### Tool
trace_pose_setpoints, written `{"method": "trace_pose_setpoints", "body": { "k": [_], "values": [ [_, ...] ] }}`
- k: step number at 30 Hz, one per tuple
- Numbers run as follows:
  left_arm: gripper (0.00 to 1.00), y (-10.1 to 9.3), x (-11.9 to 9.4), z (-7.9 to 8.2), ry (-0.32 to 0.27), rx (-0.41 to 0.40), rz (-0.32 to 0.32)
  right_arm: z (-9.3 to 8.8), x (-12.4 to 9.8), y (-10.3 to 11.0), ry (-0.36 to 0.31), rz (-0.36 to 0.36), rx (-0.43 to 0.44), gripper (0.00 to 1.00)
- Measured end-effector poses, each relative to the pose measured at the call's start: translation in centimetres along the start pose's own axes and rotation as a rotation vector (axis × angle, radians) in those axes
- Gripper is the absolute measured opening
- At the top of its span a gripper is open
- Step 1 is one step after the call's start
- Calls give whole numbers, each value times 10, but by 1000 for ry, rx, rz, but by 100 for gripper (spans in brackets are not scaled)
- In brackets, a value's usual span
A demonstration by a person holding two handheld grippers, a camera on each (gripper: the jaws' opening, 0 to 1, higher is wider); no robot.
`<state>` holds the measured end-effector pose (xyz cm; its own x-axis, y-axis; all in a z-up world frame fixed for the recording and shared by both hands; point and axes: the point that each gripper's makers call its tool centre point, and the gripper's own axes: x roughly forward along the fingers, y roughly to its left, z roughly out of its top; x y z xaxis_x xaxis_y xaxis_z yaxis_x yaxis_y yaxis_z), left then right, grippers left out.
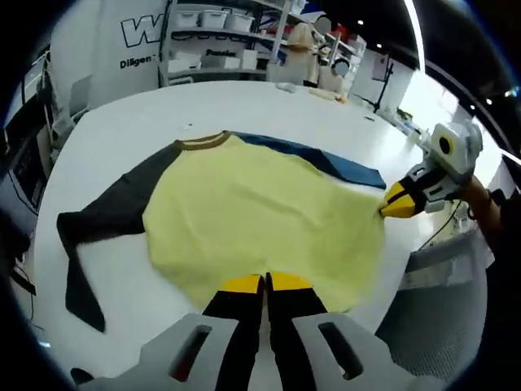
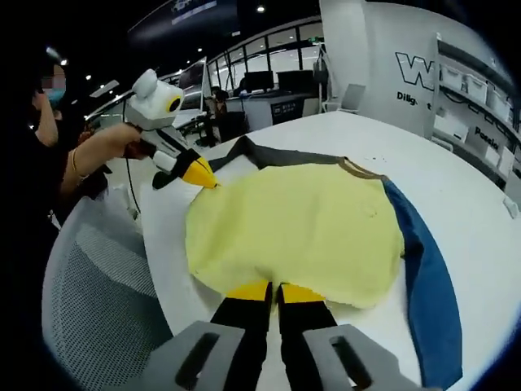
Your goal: Fold the garment on the visible template until the final outline fits inside the template.
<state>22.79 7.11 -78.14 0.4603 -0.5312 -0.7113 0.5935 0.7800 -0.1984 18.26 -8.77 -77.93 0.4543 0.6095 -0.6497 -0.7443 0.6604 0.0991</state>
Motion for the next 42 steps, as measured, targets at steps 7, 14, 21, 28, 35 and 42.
{"method": "trace_pose_setpoints", "body": {
  "k": [7,14,21,28,35,42],
  "values": [
    [0,22,30,28,-2,-21,58,30,29,-24,-12,-28,38,0],
    [0,52,65,35,23,-58,112,34,66,-70,36,-109,161,0],
    [0,71,92,33,46,-99,122,25,97,-91,76,-157,197,0],
    [2,80,104,29,50,-157,144,26,116,-112,55,-224,304,0],
    [2,97,101,21,49,-166,207,10,124,-126,74,-272,395,0],
    [8,84,85,26,-40,-88,159,19,113,-140,17,-311,417,4]
  ]
}}
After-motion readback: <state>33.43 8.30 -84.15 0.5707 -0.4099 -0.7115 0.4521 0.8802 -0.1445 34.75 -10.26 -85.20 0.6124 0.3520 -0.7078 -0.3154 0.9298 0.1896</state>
